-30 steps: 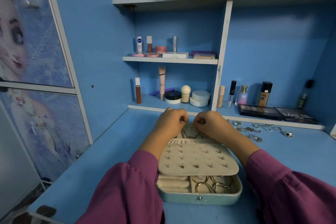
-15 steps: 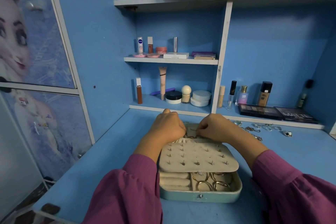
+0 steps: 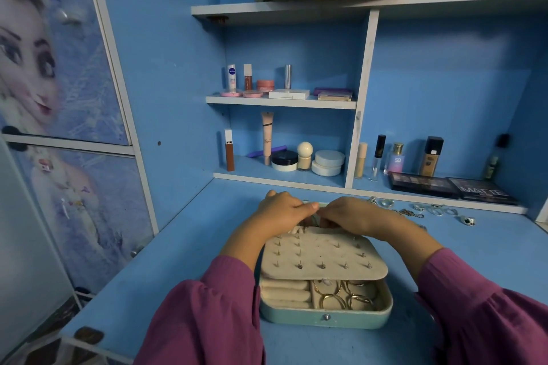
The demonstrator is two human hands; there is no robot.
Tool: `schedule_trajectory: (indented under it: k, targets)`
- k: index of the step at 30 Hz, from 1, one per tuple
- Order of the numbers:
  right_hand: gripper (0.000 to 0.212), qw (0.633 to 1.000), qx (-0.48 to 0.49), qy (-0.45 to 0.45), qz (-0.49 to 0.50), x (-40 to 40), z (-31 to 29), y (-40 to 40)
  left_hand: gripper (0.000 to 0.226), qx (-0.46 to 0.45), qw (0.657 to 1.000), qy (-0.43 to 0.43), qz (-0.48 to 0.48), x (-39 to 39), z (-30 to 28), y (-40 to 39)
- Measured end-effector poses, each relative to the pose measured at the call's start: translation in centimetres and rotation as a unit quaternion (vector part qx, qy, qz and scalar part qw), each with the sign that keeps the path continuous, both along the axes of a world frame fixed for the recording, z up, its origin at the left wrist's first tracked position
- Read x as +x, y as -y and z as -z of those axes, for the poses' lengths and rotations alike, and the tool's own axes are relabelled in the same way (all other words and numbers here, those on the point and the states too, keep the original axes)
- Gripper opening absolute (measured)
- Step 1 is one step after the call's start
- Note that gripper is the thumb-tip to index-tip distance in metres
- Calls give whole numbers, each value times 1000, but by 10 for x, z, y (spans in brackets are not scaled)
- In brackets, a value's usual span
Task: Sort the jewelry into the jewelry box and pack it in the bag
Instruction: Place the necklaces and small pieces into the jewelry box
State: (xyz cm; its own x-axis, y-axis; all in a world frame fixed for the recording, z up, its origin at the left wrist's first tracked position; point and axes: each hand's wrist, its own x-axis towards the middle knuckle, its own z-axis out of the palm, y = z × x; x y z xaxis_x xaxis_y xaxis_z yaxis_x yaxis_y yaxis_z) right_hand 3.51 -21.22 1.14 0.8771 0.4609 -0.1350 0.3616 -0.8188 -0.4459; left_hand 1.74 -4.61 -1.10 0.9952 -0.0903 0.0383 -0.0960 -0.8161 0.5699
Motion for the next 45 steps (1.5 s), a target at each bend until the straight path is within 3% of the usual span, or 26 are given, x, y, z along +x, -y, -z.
schedule_trajectory:
  k: [5, 8, 10, 15, 22, 26, 29, 32, 37, 45]
  targets:
    - [29, 999, 25, -12, -33, 0, -5, 2, 57, -3, 1000, -17, 5, 4, 3, -1]
    - [26, 993, 99, -63, -18, 2, -4, 6, 51, -40, 999, 3, 3, 6, 6, -3]
    - [28, 993, 94, -65, -32, 3, -3, 7, 49, -71, 997, 19, -11, 5, 6, -4]
    - [31, 992, 84, -93, -5, 4, -1, 5, 59, 10, 1000, 4, 3, 8, 7, -1]
    - [32, 988, 127, -87, 19, 7, -1, 6, 48, -20, 1000, 16, -1, 8, 8, -2]
    - [34, 991, 97, -92, 15, 6, 0, 5, 67, 20, 1000, -9, 8, 11, 10, -1]
    - [34, 988, 114, -105, 28, 4, -1, 4, 70, -17, 1000, -8, 9, 12, 12, -5]
    - [35, 986, 131, -100, 29, 5, -2, 4, 59, -71, 997, 21, -13, 11, 12, -7]
    - [39, 992, 90, -89, 28, 3, -2, 1, 59, 11, 1000, 2, -8, 9, 8, 0]
    - [39, 990, 95, -105, 23, 3, 2, -2, 71, 33, 999, -22, 6, 12, 8, -1]
